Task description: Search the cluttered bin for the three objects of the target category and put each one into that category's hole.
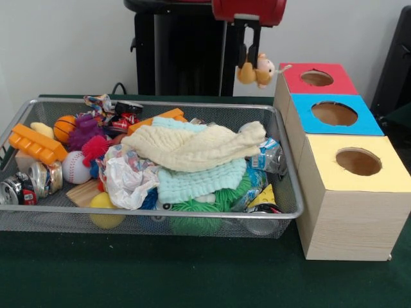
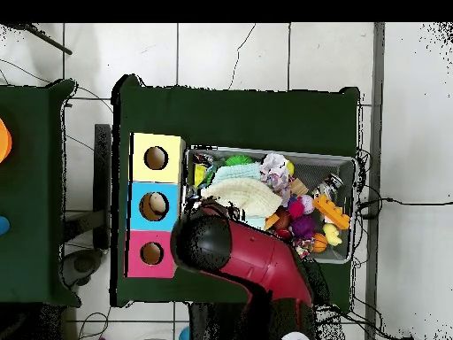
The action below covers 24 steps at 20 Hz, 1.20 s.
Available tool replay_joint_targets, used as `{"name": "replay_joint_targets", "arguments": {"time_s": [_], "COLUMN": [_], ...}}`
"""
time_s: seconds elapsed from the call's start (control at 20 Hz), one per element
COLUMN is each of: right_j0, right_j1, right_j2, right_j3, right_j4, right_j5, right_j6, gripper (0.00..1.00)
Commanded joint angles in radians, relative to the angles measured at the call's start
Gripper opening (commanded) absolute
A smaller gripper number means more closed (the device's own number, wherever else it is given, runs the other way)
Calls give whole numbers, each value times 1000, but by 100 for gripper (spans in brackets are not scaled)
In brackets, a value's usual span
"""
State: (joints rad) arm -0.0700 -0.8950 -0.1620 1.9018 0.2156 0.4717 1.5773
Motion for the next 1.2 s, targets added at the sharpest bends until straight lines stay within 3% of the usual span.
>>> {"name": "replay_joint_targets", "arguments": {"time_s": [0.05, 0.45, 0.75, 1.2], "right_j0": [71, 173, 212, 211], "right_j1": [-23, -76, -112, -138], "right_j2": [-6, -50, -64, -42], "right_j3": [15, 91, 151, 250], "right_j4": [55, 100, 105, 120], "right_j5": [126, 105, 78, -19], "right_j6": [311, 357, 358, 335], "gripper": [0, 0, 0, 0]}}
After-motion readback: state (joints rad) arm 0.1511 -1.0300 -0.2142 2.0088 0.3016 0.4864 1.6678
